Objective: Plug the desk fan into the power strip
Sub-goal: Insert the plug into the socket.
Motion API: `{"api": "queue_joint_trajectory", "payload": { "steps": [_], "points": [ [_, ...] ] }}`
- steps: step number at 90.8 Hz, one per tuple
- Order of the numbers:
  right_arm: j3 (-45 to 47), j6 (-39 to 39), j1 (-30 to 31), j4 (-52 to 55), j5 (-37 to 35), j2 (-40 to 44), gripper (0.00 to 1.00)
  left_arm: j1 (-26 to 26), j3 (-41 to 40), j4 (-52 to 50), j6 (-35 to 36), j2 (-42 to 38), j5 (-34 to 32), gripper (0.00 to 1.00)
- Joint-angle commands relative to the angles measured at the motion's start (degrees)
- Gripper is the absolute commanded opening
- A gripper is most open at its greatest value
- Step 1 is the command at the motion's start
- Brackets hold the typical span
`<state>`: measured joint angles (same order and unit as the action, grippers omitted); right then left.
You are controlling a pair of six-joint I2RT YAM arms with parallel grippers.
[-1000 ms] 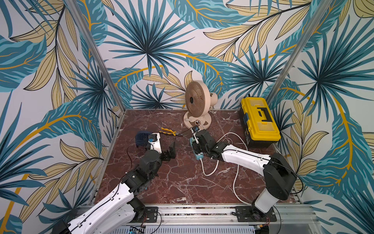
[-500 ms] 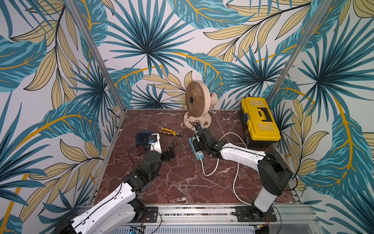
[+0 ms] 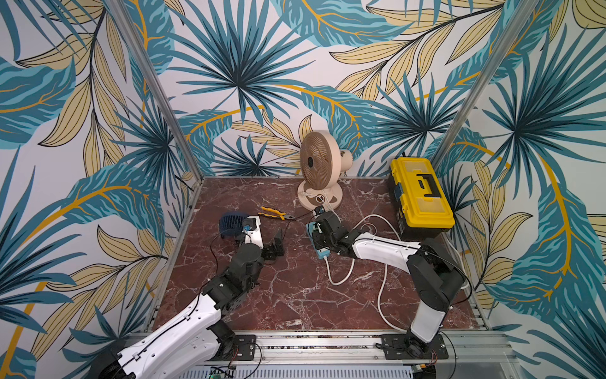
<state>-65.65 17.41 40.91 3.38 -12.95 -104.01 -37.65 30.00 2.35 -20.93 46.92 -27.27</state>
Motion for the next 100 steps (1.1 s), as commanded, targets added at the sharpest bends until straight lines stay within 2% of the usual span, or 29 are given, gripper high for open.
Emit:
{"api": "queue_joint_trajectory", "payload": {
  "steps": [1, 49, 64, 85, 100],
  "points": [
    [1.2, 0.9, -0.1, 0.1, 0.6, -1.9, 0.0, 0.2, 0.5, 1.4, 0.8, 0.2, -0.6, 1.0],
    [1.1, 0.9, 0.0, 3.7, -1.4, -5.3, 0.0, 0.2, 0.4, 1.5, 1.2, 0.3, -0.8, 1.0],
    [-0.5, 1.4, -0.1, 6.8, -1.4, -8.7, 0.0, 0.2, 0.4, 1.6, 1.2, 0.3, -0.9, 1.0],
    [1.8, 3.7, 0.6, 4.1, -0.7, -10.3, 0.0, 0.2, 0.4, 1.7, 1.2, 0.4, -1.1, 1.0],
    [-0.2, 3.7, 1.5, 5.6, -1.4, -11.6, 0.0, 0.2, 0.4, 1.5, 1.3, 0.5, -1.2, 1.0]
  ]
}}
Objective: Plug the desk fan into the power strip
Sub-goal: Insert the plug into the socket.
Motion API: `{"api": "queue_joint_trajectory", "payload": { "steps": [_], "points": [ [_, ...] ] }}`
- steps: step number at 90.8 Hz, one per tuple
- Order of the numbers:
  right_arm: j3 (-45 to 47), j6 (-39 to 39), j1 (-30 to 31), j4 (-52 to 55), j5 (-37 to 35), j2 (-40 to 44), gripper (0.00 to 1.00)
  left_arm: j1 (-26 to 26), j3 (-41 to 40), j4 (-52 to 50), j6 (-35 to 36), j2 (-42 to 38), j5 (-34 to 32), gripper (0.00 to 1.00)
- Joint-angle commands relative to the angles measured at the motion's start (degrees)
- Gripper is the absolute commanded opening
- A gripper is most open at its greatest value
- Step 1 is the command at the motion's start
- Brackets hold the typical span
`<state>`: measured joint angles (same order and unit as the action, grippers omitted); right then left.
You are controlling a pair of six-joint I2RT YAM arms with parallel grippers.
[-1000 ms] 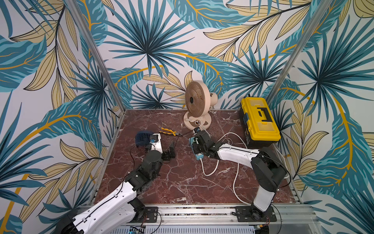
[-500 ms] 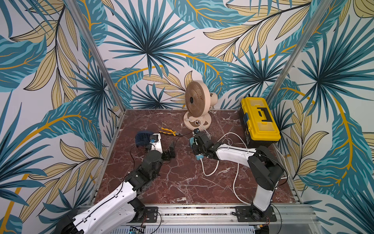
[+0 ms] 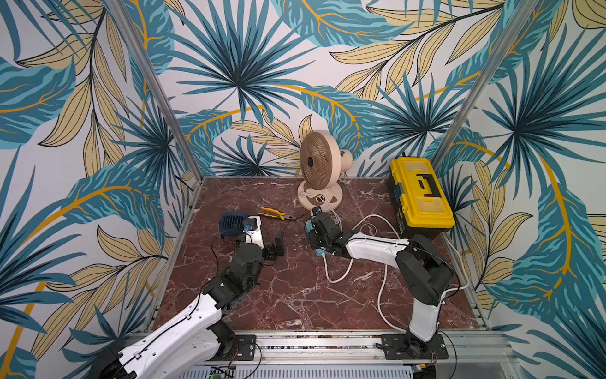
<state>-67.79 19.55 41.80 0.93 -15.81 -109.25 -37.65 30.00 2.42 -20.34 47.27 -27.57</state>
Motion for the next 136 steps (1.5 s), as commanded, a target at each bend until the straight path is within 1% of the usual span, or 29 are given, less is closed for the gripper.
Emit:
{"api": "queue_joint_trajectory", "payload": {
  "steps": [1, 26, 39, 46, 51, 99, 108, 124, 136],
  "points": [
    [1.6, 1.6, 0.6, 8.1, 1.4, -6.5, 0.0, 0.3, 0.4, 1.5, 0.7, 0.1, -1.0, 1.0],
    [-5.0, 1.8, 2.6, 9.7, 3.7, -9.0, 0.0, 0.2, 0.2, 1.3, 0.1, 0.5, -4.4, 1.0],
    [-8.8, 3.9, 3.9, 11.0, 4.2, -10.9, 0.0, 0.2, 0.2, 1.1, -0.1, 0.3, -4.9, 1.0],
    [-10.6, 5.2, 3.9, 14.4, 3.5, -12.1, 0.0, 0.2, 0.2, 0.9, -0.1, 0.2, -5.0, 1.0],
    [-11.4, 5.8, 5.7, 15.2, 3.0, -12.7, 0.0, 0.3, 0.2, 0.8, -0.2, 0.1, -5.1, 1.0],
    [-13.4, 4.8, 7.9, 19.6, 1.2, -12.3, 0.0, 0.2, 0.1, 0.7, -0.3, -0.4, -5.2, 1.0],
    [-13.5, 4.3, 7.9, 20.1, 1.8, -11.9, 0.14, 0.3, 0.1, 0.6, -0.2, -0.5, -5.0, 1.0],
    [-13.3, 3.4, 7.9, 21.3, 1.8, -8.7, 0.38, 0.3, 0.1, 0.6, -0.2, -0.8, -4.8, 1.0],
    [-13.1, 3.0, 8.0, 21.7, 2.4, -5.9, 0.48, 0.2, 0.1, 0.5, -0.2, -0.9, -4.7, 1.0]
  ]
}}
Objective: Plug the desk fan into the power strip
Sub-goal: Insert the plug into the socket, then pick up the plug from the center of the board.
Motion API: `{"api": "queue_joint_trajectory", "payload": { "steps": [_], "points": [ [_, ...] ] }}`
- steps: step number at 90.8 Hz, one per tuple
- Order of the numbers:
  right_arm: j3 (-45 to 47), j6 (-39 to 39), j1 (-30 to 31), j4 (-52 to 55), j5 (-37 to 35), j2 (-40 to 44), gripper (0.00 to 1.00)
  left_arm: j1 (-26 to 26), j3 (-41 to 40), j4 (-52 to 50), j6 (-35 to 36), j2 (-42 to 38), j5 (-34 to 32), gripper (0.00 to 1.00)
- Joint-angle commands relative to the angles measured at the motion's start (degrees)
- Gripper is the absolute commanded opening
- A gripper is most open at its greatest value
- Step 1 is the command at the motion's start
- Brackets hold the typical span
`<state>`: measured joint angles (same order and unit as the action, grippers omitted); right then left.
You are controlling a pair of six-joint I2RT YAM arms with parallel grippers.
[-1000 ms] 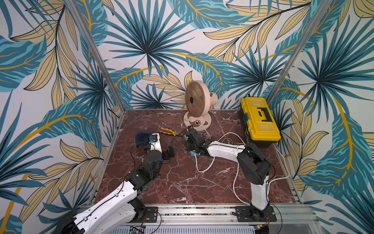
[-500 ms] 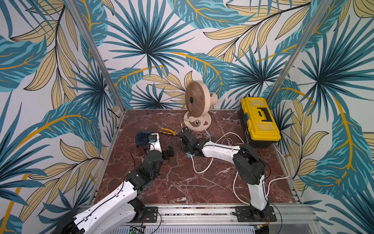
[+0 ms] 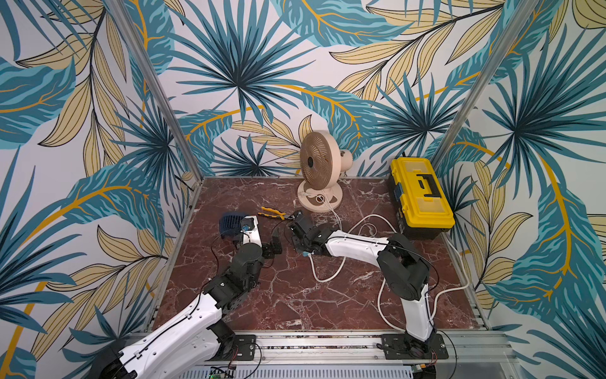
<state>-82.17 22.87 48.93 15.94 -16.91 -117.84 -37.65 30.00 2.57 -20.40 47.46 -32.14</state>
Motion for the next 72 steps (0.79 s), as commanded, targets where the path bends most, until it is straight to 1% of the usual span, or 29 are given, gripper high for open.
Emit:
{"api": "queue_joint_trajectory", "payload": {
  "steps": [1, 16, 29, 32, 43, 48, 58, 66, 72],
  "points": [
    [1.4, -0.4, 0.9, 6.7, 3.5, 3.0, 0.49, 0.2, 0.1, 0.4, -0.2, -1.1, -0.1, 1.0],
    [2.7, -0.3, 0.9, 6.4, 4.1, 6.9, 0.57, 0.3, 0.1, 0.5, -0.3, -1.2, 0.2, 1.0],
    [5.2, -0.2, 0.8, 6.1, 4.7, 11.4, 0.68, 0.3, 0.0, 0.9, -0.4, -1.4, 1.1, 1.0],
    [5.8, -0.4, 0.9, 5.8, 5.2, 12.5, 0.72, 0.2, 0.0, 0.9, -0.5, -1.4, 1.2, 1.0],
    [10.1, -1.3, 0.7, 5.1, 7.3, 17.5, 0.91, 0.3, 0.3, 0.4, -0.7, -1.8, 1.9, 1.0],
    [12.3, -2.0, 0.7, 4.7, 7.9, 19.8, 0.98, 0.2, 0.3, 0.3, -0.9, -2.2, 2.5, 1.0],
    [16.3, -3.5, 0.6, 3.0, 9.6, 24.9, 0.99, 0.2, 0.1, 0.6, -1.1, -3.0, 3.8, 1.0],
    [19.5, -4.7, 0.3, 0.3, 12.7, 27.9, 1.0, 0.3, 0.3, 0.4, -1.4, -2.9, 4.4, 1.0],
    [21.6, -4.9, 0.0, -2.2, 13.2, 30.1, 0.99, 0.2, 0.4, 0.1, -3.2, -2.8, 5.3, 1.0]
  ]
}}
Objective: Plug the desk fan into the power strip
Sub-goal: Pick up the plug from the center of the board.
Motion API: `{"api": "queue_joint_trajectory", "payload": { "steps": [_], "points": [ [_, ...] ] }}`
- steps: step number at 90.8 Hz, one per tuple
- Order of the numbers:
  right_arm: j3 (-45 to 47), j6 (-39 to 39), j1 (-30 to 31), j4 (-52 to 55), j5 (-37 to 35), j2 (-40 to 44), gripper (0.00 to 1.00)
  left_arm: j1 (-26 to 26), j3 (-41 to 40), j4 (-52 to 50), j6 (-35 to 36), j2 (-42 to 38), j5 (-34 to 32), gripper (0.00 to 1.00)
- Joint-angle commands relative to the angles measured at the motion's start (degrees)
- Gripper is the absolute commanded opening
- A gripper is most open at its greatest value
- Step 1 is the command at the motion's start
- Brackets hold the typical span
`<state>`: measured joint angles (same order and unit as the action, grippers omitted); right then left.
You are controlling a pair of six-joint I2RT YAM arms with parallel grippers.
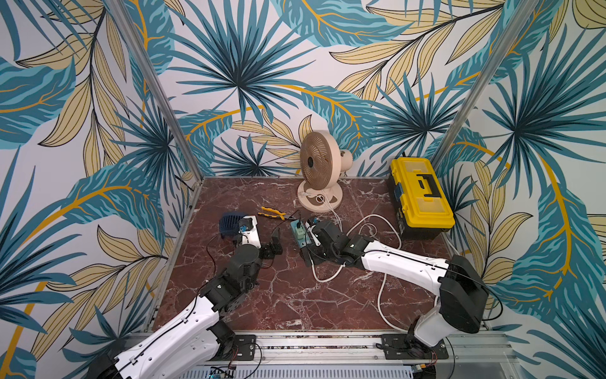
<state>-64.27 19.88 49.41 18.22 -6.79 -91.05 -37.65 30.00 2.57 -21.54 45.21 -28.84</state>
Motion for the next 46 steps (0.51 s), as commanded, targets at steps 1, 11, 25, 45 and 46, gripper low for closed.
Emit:
{"api": "queue_joint_trajectory", "payload": {
  "steps": [1, 11, 25, 45, 46],
  "points": [
    [4.1, -1.8, -0.5, -4.8, 3.0, 3.8, 1.0, 0.3, 0.4, 0.2, -2.6, -0.5, 2.4, 1.0],
    [8.3, -1.0, -2.1, -8.7, -1.2, 7.8, 0.99, 0.3, -1.1, 3.9, -6.3, 0.9, 9.8, 1.0],
    [12.9, 0.3, -8.1, -12.9, -2.5, 10.7, 0.99, 0.3, 0.0, 4.4, -8.2, 7.0, 10.7, 1.0],
    [20.2, 4.9, -18.5, -20.6, -0.4, 13.6, 0.99, 0.3, 0.2, 6.3, -5.3, 10.5, 9.9, 1.0],
    [21.0, 5.0, -18.9, -21.2, -0.3, 13.9, 0.99, 0.3, 0.2, 6.3, -5.1, 10.6, 9.5, 1.0]
  ]
}}
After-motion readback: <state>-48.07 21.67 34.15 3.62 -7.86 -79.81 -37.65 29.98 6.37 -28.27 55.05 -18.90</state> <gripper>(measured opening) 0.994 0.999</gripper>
